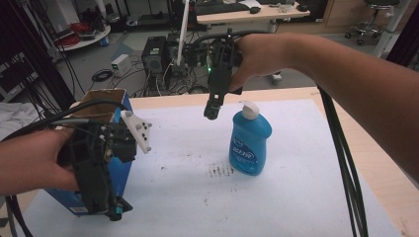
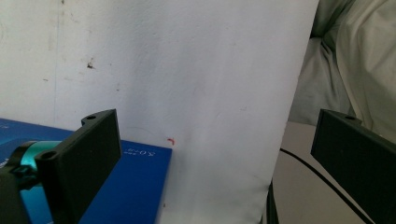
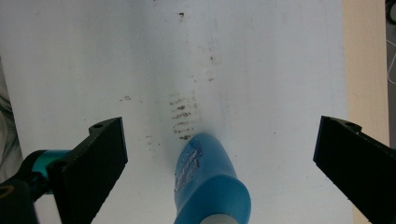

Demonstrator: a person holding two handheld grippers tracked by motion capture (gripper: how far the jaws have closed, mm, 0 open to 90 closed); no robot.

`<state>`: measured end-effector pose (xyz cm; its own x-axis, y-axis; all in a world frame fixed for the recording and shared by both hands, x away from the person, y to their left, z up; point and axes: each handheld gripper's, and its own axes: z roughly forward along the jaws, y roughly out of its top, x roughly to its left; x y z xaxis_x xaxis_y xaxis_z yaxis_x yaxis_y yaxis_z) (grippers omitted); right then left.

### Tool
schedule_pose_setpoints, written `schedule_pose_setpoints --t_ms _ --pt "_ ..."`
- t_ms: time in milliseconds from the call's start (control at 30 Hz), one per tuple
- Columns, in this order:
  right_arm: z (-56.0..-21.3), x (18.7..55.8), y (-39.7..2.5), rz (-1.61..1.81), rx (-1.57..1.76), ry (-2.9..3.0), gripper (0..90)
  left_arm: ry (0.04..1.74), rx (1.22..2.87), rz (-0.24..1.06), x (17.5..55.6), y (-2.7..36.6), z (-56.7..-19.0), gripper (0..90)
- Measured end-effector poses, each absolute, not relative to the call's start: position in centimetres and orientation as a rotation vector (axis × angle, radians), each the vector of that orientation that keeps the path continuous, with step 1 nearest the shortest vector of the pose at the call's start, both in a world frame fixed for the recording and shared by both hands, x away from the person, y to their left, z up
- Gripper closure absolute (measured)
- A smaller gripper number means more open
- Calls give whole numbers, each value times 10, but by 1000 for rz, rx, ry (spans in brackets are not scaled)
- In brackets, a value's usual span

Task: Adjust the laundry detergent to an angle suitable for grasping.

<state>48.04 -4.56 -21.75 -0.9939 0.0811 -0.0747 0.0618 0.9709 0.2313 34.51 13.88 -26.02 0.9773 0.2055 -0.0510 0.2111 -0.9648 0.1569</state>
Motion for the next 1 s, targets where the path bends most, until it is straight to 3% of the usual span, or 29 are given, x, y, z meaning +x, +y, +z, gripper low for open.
schedule_pose_setpoints --t_ms 1000 --pt "-211 470 -50 339 96 3029 21 354 2949 -22 338 135 -258 17"
